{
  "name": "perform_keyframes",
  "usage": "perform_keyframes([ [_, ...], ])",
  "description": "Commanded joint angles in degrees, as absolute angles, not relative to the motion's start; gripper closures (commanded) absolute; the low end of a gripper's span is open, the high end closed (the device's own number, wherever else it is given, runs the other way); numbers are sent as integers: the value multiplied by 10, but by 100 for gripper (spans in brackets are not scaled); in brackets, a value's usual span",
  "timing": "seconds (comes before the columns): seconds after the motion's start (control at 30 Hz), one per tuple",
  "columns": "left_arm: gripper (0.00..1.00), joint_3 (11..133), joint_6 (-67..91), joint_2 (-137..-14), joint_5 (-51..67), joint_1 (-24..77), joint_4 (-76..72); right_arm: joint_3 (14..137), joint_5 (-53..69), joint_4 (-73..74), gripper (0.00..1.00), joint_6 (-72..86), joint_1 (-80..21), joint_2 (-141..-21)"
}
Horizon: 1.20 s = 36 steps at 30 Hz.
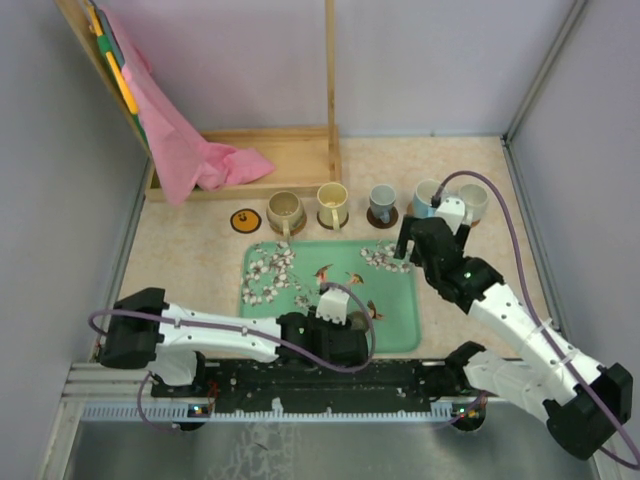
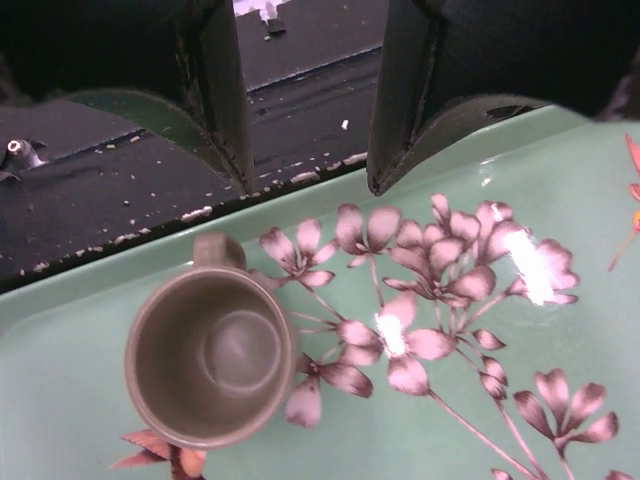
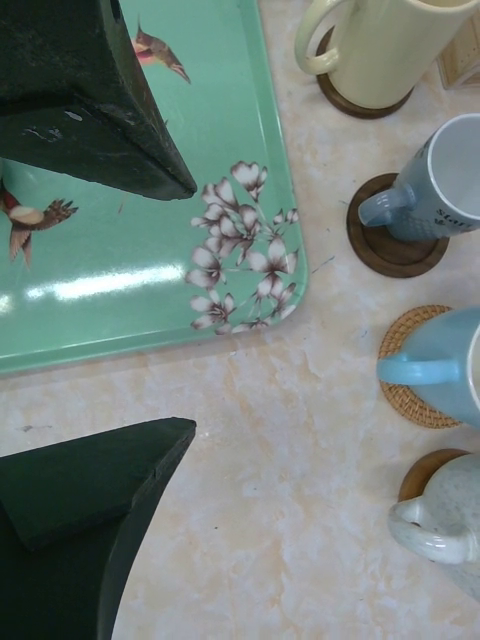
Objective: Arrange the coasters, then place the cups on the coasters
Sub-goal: Pick up the cup from the tray.
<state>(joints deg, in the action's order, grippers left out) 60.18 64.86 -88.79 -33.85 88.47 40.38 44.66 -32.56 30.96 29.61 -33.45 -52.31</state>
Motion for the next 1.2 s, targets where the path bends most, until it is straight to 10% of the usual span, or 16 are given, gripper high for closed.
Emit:
perform_keyframes([
  [0.0,45,626,715,-898,-379,914,423,446,-344,297,10,298,-326,-498],
  [1.17,46,659,674,-1019,-491,936,328,447,-341,330,10,300,-326,-465],
])
